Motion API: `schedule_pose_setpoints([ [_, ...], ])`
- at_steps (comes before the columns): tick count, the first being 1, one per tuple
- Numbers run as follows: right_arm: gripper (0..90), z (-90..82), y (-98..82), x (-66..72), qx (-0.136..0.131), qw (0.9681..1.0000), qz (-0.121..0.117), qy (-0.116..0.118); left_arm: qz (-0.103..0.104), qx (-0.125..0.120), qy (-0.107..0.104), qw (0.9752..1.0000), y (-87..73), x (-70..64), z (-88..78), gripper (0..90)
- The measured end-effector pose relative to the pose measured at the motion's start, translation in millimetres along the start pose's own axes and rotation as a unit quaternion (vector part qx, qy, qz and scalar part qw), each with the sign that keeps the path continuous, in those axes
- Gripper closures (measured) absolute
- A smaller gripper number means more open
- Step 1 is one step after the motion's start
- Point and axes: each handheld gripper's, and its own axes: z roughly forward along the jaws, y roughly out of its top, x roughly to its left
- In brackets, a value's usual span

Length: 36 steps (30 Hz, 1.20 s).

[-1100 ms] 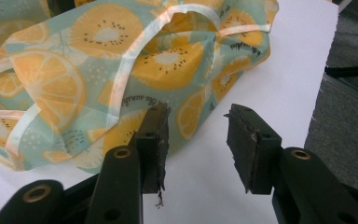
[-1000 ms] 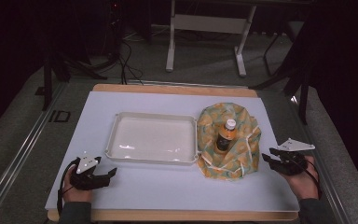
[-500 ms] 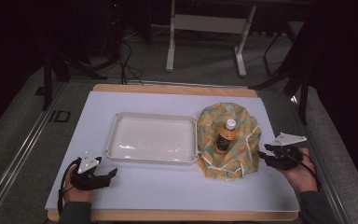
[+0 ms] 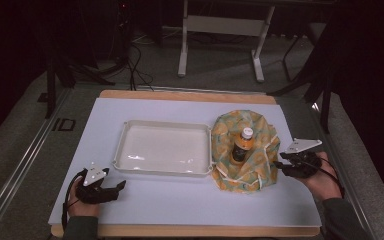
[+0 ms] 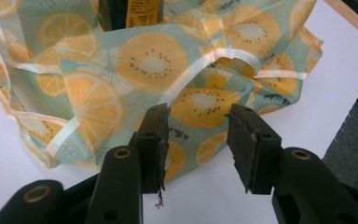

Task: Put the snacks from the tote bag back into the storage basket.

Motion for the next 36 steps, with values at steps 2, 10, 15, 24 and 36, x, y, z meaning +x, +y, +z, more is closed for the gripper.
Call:
schedule_pose_setpoints([
  [2, 58.1, 0.2, 1.9, -0.2, 0.003, 1.0000, -0.005, 0.003, 0.000, 0.000, 0.000, 1.0000, 0.0, 0.1, -0.1, 23.0],
  [10, 57.8, 1.7, 9.6, 0.0, 0.018, 0.9993, -0.024, 0.021, 0.000, 0.000, -0.001, 1.0000, 0.0, 0.0, 0.2, 23.0],
  [15, 56.9, 3.7, 13.6, -0.1, 0.027, 0.9986, -0.036, 0.029, 0.000, 0.002, -0.001, 1.0000, 0.2, 0.0, 0.3, 23.0],
  [24, 56.9, 6.9, 21.1, 1.5, 0.041, 0.9968, -0.055, 0.040, 0.000, 0.000, -0.001, 1.0000, 0.0, 0.0, 0.1, 23.0],
  [36, 57.6, 7.8, 34.8, 1.6, 0.044, 0.9955, -0.070, 0.046, -0.001, 0.000, -0.001, 1.0000, 0.0, 0.4, 0.1, 23.0],
])
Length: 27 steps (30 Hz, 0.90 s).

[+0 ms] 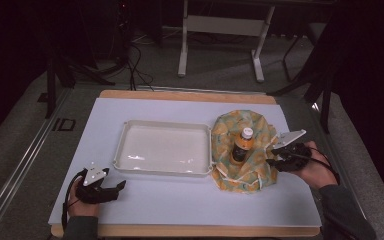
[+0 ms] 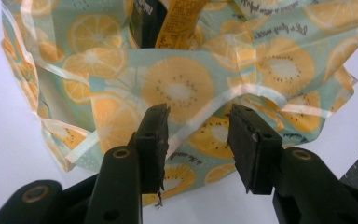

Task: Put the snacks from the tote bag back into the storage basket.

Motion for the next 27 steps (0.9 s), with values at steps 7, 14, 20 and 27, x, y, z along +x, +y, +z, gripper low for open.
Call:
schedule_pose_setpoints([
  [7, 57.9, -0.7, 6.0, -2.1, 0.006, 0.9999, -0.009, 0.004, 0.000, 0.001, 0.000, 1.0000, 0.1, 0.2, 0.2, 23.0],
  [14, 57.9, -4.6, 12.0, -4.2, 0.010, 0.9998, -0.017, 0.002, 0.000, 0.002, 0.000, 1.0000, 0.1, 0.2, 0.2, 23.0],
  [20, 57.8, -6.8, 19.7, -5.7, 0.012, 0.9996, -0.024, 0.002, 0.000, 0.002, 0.000, 1.0000, 0.2, 0.3, 0.2, 23.0],
  [27, 57.6, -9.6, 29.8, -7.8, 0.009, 0.9995, -0.029, 0.005, 0.001, 0.002, -0.001, 1.0000, 0.2, 0.2, 0.2, 23.0],
])
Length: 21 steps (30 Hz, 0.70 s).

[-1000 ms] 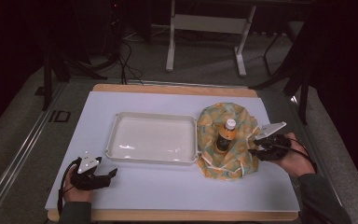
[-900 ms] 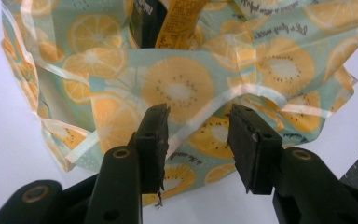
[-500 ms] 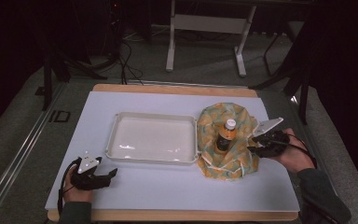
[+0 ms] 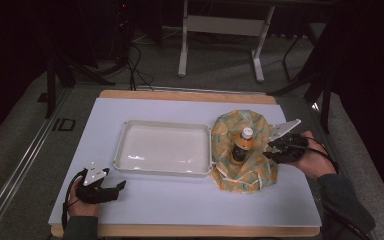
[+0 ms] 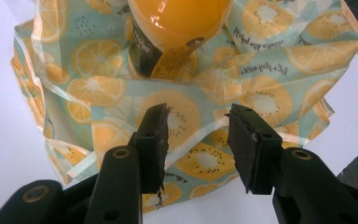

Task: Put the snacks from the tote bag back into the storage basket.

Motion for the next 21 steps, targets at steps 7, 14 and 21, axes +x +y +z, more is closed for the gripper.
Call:
schedule_pose_setpoints([
  [7, 58.1, -1.7, 8.4, -0.3, 0.008, 0.9999, -0.011, 0.003, -0.001, 0.000, 0.000, 1.0000, 0.1, 0.3, -0.1, 23.0],
  [14, 57.5, -3.9, 18.6, -0.3, 0.010, 0.9997, -0.021, 0.002, 0.000, 0.001, -0.001, 1.0000, 0.2, 0.2, 0.2, 23.0],
  [21, 56.6, -1.1, 27.4, 3.6, 0.025, 0.9990, -0.037, 0.008, 0.000, 0.002, -0.002, 1.0000, 0.3, 0.0, 0.4, 23.0],
])
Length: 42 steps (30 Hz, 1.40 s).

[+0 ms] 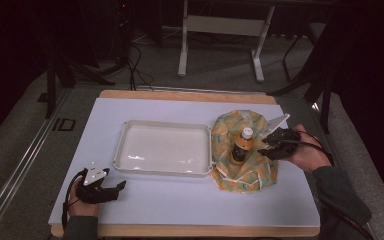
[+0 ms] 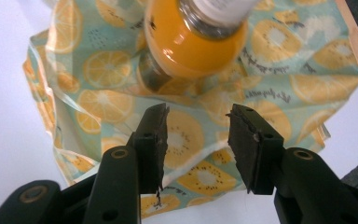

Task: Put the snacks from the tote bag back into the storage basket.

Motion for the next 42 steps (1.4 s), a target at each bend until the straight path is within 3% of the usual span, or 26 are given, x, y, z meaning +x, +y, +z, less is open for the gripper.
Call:
schedule_pose_setpoints([
  [14, 55.9, -6.5, 25.4, -2.3, 0.010, 0.9997, -0.022, 0.004, 0.003, 0.002, -0.002, 1.0000, 0.3, -0.6, 0.6, 23.0],
  [42, 51.5, 0.8, 60.7, -14.0, 0.032, 0.9987, -0.027, 0.029, 0.002, 0.002, -0.003, 1.0000, 0.2, -0.5, 0.6, 23.0],
])
